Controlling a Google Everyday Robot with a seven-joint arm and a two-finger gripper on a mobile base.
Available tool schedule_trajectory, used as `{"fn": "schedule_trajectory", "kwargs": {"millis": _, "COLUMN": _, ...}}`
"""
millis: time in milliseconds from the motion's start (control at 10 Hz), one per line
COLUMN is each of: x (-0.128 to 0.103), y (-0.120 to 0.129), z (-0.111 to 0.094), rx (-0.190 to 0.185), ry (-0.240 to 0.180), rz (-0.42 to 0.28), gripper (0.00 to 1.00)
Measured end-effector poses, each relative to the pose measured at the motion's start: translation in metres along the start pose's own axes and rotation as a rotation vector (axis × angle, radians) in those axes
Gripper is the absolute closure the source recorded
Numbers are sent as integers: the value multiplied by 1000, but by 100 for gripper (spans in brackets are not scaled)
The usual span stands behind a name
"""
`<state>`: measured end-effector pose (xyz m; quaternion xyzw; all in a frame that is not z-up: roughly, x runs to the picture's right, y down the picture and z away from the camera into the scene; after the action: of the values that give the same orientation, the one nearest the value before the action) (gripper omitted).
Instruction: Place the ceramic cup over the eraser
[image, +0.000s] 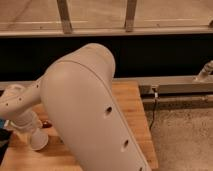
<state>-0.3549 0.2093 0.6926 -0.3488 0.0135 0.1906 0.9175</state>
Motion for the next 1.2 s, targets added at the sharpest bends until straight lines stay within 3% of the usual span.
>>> {"fn": "schedule_trajectory", "kwargs": {"millis": 400, "x": 6, "y": -14, "z": -55, "rx": 80, "ry": -12, "rz": 18, "gripper": 100}}
{"fn": "schedule_trajectory", "kwargs": {"millis": 600, "x": 14, "y": -36, "z": -88, "rx": 122, "ry": -16, "rz": 52, "gripper": 100}}
{"fn": "schedule_trajectory", "kwargs": {"millis": 900, "x": 31, "y": -76, "z": -124, "rx": 163, "ry": -36, "rz": 125, "gripper": 100}}
{"fn": "schedule_trajectory", "kwargs": {"millis": 1200, "x": 70, "y": -114, "z": -151, "rx": 184, "ry": -57, "rz": 251, "gripper": 100}}
